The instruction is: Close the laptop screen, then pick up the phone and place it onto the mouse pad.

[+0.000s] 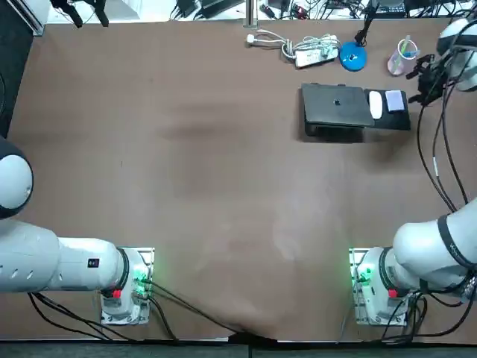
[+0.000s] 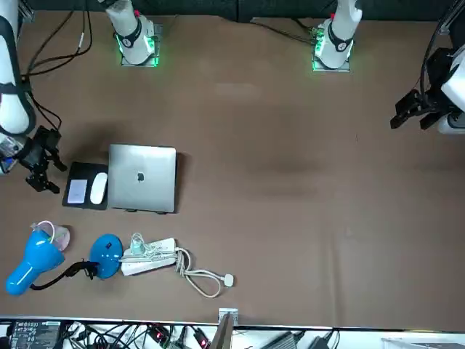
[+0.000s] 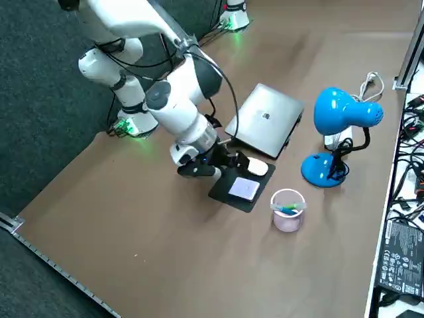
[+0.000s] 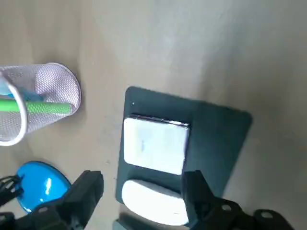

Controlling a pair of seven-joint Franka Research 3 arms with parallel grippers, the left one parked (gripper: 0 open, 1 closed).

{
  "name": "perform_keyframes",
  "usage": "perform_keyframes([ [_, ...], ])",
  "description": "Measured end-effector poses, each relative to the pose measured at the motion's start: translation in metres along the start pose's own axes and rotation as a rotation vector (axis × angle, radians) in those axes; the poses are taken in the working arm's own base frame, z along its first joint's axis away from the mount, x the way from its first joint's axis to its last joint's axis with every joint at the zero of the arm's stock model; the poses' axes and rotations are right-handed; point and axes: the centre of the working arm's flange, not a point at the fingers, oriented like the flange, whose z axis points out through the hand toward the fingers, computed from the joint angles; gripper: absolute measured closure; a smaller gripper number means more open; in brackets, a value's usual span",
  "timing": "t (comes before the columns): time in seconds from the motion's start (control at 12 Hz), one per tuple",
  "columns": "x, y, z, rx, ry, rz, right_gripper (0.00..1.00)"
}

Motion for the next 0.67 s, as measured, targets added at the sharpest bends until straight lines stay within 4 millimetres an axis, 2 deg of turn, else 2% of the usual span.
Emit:
perform_keyframes([
  [0.33, -0.010, -0.010, -0.028, -0.059, 0.031, -0.139, 0.00],
  [0.67, -0.039, -0.043, -0.068, -0.131, 0.049, -0.320, 0.00],
])
